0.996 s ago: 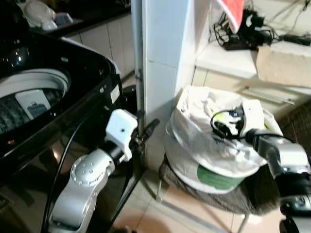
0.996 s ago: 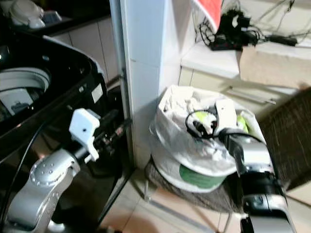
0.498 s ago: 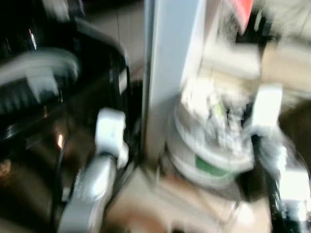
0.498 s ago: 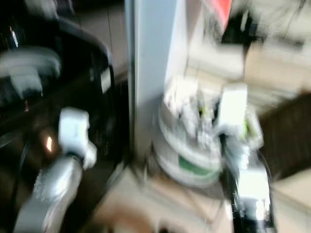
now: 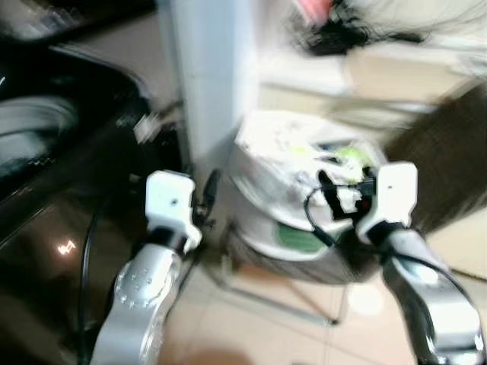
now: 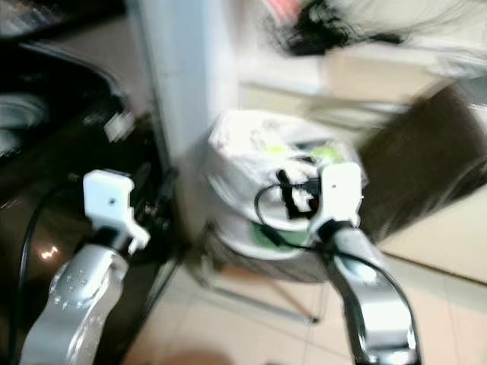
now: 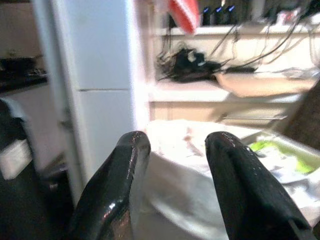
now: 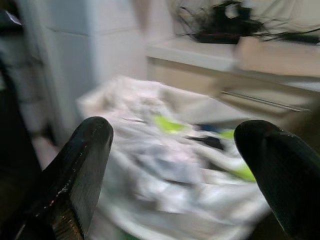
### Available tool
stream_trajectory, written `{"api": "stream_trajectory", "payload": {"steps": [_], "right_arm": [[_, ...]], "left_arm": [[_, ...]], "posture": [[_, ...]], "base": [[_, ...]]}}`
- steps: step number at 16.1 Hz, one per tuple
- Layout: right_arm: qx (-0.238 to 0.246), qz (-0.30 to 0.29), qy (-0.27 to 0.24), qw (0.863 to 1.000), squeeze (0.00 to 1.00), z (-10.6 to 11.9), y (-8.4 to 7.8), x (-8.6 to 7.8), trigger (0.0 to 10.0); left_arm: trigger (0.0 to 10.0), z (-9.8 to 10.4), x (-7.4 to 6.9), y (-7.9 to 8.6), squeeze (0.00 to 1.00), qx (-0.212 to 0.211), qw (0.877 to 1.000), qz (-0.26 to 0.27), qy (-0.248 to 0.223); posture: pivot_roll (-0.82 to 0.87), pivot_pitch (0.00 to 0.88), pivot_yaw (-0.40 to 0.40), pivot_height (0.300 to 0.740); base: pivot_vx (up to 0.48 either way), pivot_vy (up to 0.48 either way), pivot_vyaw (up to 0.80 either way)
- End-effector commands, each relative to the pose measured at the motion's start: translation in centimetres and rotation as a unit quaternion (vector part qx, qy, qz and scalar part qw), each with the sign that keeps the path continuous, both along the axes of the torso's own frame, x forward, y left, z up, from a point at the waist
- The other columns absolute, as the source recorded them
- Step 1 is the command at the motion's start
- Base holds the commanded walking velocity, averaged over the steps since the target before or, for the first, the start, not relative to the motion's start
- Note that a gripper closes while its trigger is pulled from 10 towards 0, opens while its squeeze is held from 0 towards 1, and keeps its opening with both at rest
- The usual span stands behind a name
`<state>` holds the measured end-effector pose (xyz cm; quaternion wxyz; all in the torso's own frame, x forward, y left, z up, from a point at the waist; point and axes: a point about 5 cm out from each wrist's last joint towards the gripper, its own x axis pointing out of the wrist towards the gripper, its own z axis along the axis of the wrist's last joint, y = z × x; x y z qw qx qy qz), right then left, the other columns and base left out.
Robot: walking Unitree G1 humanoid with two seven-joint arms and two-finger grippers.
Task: Clothes washing
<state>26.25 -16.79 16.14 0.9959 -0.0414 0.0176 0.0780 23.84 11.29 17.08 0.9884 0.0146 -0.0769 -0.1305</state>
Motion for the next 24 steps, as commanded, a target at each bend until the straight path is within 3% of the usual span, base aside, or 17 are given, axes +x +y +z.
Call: {"api": "stream_trajectory", "payload": {"steps": [1, 4, 7, 10, 12, 17, 21, 24], "right_arm": [[-0.002, 0.01, 0.008, 1.0, 0.0, -0.1, 0.3, 0.3, 10.0], [0.003, 0.025, 0.015, 1.0, 0.0, 0.0, 0.6, 0.5, 10.0], [-0.024, 0.064, 0.014, 0.998, 0.0, 0.0, 1.3, 0.6, 10.0], [-0.03, 0.073, 0.014, 0.997, 0.0, 0.0, 1.5, 0.8, 10.0], [-0.008, 0.066, 0.015, 0.998, 0.0, 0.1, 1.3, 0.9, 10.0], [-0.015, 0.068, 0.016, 0.997, 0.0, 0.0, 1.2, 0.9, 10.0], [-0.01, 0.073, 0.029, 0.997, 0.0, 0.1, 1.1, 1.3, 10.0], [-0.013, 0.052, 0.039, 0.998, 0.0, 0.4, -0.1, 2.2, 10.0]], "left_arm": [[10.0, -0.4, 0.0, 0.2, 0.0, 0.003, 1.0, 0.008, 0.007], [10.0, -0.6, -0.1, 0.6, 0.0, 0.003, 1.0, 0.023, 0.011], [10.0, -0.6, 0.0, 0.9, 0.0, 0.004, 0.999, 0.032, 0.01], [10.0, -0.6, 0.0, 1.0, 0.0, 0.005, 0.999, 0.036, 0.01], [10.0, -0.6, 0.0, 1.2, 0.0, 0.007, 0.999, 0.041, 0.01], [10.0, -0.6, 0.1, 1.6, 0.0, 0.01, 0.999, 0.044, 0.011], [10.0, -0.8, 0.3, 1.7, 0.0, 0.014, 0.999, 0.036, 0.018], [10.0, -0.9, 0.4, 1.6, 0.0, 0.016, 0.999, 0.036, 0.021]], "posture": [[-0.03, 0.042, -0.017, 0.74], [-0.02, 0.03, -0.022, 0.74], [-0.02, 0.024, -0.024, 0.74], [-0.02, 0.026, -0.028, 0.74], [-0.01, 0.026, -0.03, 0.74], [-0.01, 0.03, -0.021, 0.74], [-0.01, 0.028, -0.011, 0.74], [-0.01, 0.027, -0.013, 0.74]], "base": [[0.345, 0.0, 0.0], [0.35, 0.0, 0.0], [0.378, 0.0, 0.0], [0.382, 0.0, 0.8], [0.382, 0.0, 0.4], [0.383, 0.0, 0.0], [0.0, 0.0, 0.0], [0.0, 0.0, 0.0]]}}
